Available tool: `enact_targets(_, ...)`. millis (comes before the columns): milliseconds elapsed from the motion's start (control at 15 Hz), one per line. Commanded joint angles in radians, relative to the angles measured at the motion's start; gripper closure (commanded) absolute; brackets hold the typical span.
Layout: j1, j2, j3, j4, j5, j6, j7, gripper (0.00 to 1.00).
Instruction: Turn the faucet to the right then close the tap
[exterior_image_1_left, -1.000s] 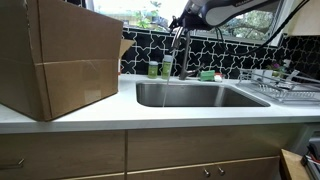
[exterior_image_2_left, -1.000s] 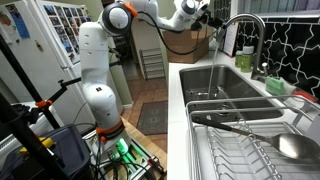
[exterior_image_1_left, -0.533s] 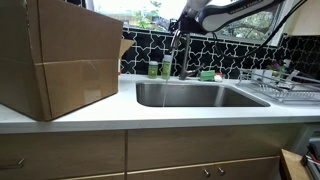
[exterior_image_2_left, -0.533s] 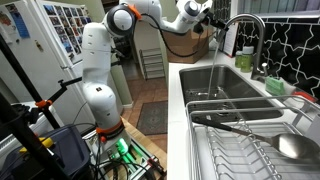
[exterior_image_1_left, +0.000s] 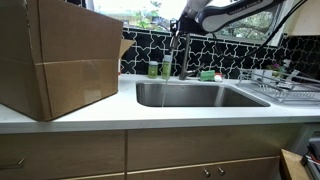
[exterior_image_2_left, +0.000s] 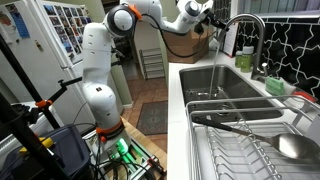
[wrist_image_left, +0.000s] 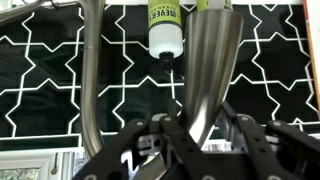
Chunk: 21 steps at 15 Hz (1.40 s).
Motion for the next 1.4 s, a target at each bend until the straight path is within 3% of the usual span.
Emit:
enact_targets(0,-0.001,-0.007,0.009,-0.013,0.012,-0.015,-0.026,0.83)
enact_targets(400,-0.034,-0.076,0.048,-0.110,0.094,0.019,-0.173,0.83)
enact_targets(1000,-0.108,-0.202,0.104,-0.272,0.344,0.039,-0.531,0.83)
enact_targets(1067,-0.112,-0.212,0.103,-0.282,0.363,0.036,-0.562,0.83)
enact_targets(1133,-0.076,-0.221,0.059,-0.291,0.405,0.033,-0.612,0.83)
enact_targets(1333,-0.079,-0.246,0.051,-0.318,0.472,0.021,-0.723,0.83)
